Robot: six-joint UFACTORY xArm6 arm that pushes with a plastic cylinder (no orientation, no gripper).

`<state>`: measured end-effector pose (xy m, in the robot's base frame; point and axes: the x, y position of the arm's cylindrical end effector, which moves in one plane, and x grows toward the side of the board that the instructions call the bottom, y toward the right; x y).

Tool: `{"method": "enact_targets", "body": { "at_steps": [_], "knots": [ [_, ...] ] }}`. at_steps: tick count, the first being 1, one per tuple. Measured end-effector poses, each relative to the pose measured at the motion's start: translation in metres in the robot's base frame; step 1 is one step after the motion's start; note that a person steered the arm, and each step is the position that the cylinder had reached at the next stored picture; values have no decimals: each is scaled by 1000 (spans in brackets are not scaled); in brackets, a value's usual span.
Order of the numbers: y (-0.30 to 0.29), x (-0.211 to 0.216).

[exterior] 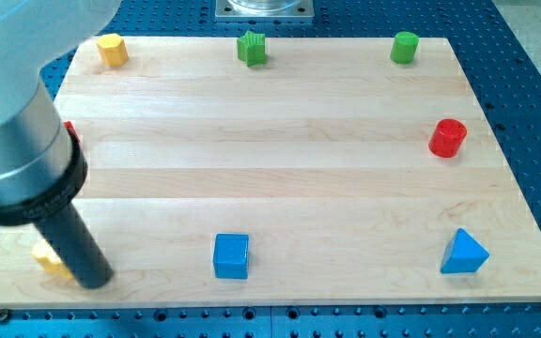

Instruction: Push the red star vertically bottom to the hexagon

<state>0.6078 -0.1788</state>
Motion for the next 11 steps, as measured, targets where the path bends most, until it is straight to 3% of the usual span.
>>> {"method": "enact_targets", "body": {
  "at_steps": [3, 4, 5, 6, 7, 8, 9, 10, 11],
  "knots": [
    [21, -69],
    [23, -68],
    [-30, -100],
    [-38, -133],
    [-85, -134],
    [-88, -152],
    [-23, -196],
    [-45, -147],
    [-85, -160]
  ]
}}
